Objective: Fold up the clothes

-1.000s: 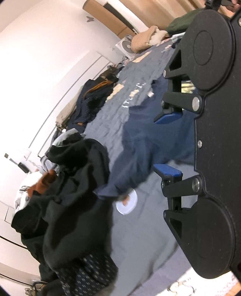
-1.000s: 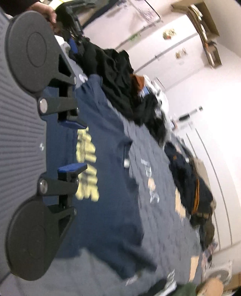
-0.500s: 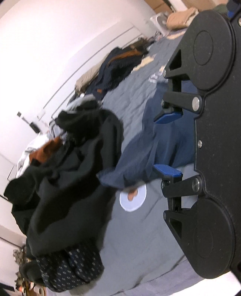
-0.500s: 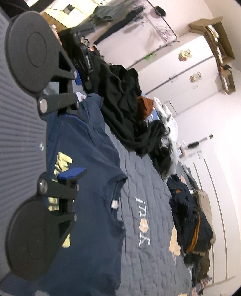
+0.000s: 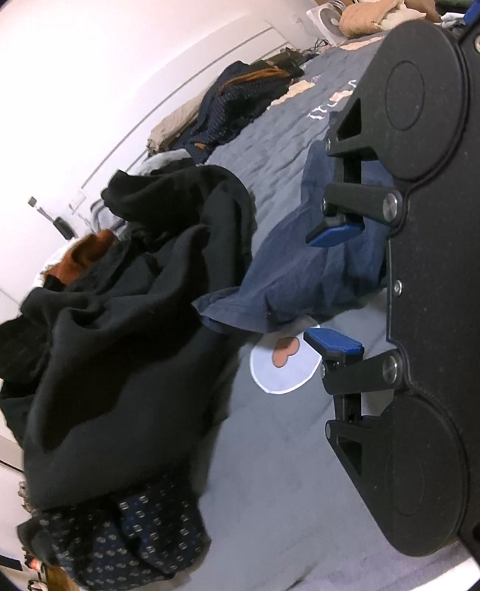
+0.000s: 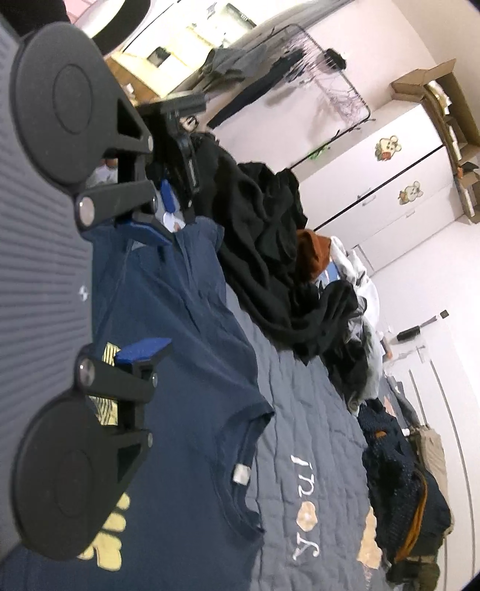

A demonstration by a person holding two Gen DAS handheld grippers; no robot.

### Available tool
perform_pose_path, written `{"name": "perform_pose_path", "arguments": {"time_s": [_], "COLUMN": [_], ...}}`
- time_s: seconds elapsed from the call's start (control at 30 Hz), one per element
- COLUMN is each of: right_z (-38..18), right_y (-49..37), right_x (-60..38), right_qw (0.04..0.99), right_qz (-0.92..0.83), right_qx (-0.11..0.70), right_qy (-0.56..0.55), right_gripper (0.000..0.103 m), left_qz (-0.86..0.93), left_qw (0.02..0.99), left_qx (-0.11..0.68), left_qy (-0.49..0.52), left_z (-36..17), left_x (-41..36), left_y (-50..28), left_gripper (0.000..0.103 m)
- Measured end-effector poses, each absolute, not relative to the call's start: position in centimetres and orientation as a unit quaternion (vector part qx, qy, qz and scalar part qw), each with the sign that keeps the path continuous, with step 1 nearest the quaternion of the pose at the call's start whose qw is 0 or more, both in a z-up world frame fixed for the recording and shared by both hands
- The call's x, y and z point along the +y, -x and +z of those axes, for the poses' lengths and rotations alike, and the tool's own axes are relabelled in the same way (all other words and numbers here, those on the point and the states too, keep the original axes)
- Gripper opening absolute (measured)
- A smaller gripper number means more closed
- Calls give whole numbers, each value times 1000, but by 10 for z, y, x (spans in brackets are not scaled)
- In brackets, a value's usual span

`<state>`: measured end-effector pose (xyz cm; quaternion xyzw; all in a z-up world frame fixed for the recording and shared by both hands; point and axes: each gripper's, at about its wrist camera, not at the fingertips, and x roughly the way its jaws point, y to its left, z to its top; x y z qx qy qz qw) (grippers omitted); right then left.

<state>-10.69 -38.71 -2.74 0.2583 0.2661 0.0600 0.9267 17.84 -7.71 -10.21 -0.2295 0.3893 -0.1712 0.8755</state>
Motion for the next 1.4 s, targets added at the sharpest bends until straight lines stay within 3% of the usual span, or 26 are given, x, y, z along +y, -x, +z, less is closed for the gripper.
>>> {"name": "perform_pose_path", "arguments": {"time_s": [0.23, 0.6, 0.73, 0.8, 1.03, 1.17, 1.3, 1.4], "right_z": [-30, -32, -33, -34, -37, -39, -40, -40], "right_y": [109, 112, 114, 114, 114, 113, 115, 115], "right_x": [-388, -395, -398, -400, -404, -407, -410, -413], "right_qw": [924, 921, 920, 919, 917, 913, 911, 911], "right_qz": [71, 64, 59, 57, 51, 50, 50, 45], "right_qx": [256, 254, 253, 254, 259, 263, 265, 264], "right_qy": [-277, -289, -293, -296, -299, -307, -312, -313], "right_gripper": [55, 60, 61, 62, 63, 63, 63, 63], "left_qz": [-153, -152, -156, -162, -244, -329, -421, -456], "left_qw": [855, 859, 861, 867, 913, 908, 851, 815], "left_qx": [408, 407, 401, 393, 300, 259, 293, 312], "left_qy": [280, 270, 270, 260, 133, 7, -112, -176], "left_z": [-123, -134, -133, -129, -81, -66, -81, -90], "left_x": [-70, -89, -93, -97, -139, -182, -221, -234], "left_y": [-195, -206, -207, -205, -169, -130, -96, -75], "left_gripper": [48, 47, 20, 11, 7, 7, 9, 18]}}
